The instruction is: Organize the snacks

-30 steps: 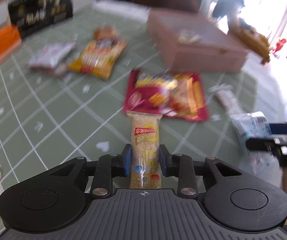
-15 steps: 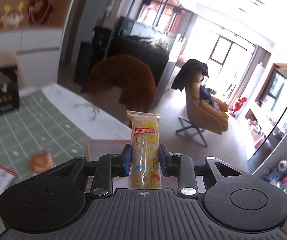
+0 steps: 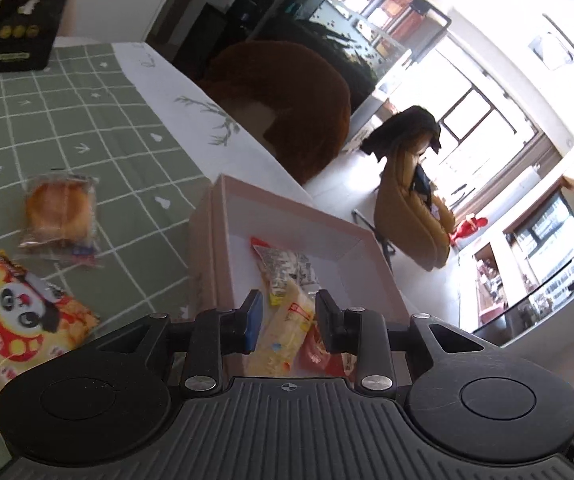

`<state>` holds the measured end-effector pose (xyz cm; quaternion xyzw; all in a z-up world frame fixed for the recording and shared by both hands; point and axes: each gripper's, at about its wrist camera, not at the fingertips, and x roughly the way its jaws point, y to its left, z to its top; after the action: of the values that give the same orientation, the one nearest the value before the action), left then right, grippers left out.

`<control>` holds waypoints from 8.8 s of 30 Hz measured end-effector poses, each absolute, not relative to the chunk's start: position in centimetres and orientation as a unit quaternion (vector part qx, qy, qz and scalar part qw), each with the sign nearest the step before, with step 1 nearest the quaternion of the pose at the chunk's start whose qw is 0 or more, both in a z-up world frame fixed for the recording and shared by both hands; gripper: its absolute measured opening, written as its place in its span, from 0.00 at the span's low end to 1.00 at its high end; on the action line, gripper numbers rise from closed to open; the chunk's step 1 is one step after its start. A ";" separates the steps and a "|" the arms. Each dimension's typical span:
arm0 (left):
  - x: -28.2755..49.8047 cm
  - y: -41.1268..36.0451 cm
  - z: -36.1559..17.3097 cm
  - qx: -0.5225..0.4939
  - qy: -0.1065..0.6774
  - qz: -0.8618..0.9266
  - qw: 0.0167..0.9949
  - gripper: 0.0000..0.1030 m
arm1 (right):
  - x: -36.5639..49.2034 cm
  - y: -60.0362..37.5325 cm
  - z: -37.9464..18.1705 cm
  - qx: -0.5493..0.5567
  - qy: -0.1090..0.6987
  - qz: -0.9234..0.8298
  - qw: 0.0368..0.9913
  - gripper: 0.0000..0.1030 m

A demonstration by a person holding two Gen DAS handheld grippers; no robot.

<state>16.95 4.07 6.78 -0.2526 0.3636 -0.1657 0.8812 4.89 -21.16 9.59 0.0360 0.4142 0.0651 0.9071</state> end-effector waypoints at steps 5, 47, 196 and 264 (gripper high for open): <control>12.6 8.3 6.1 -0.244 0.369 -0.117 0.889 0.32 | 12.4 -19.3 9.8 0.020 0.384 0.083 0.919 0.57; 16.0 23.3 3.6 -0.131 0.362 0.055 0.921 0.30 | 11.4 -6.0 6.0 -0.025 0.483 0.274 0.831 0.50; 8.8 3.8 8.7 -0.193 0.361 -0.164 0.897 0.41 | 6.0 -22.5 9.4 0.024 0.400 0.025 0.916 0.74; 0.7 3.2 4.4 -0.071 0.479 -0.145 0.863 0.42 | -4.0 -17.0 2.0 0.043 0.434 0.145 0.888 0.49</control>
<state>0.68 3.23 4.43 -0.0713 0.4786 -0.1447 0.8631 -3.97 -16.97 2.02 0.0425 0.4343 0.1446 0.8881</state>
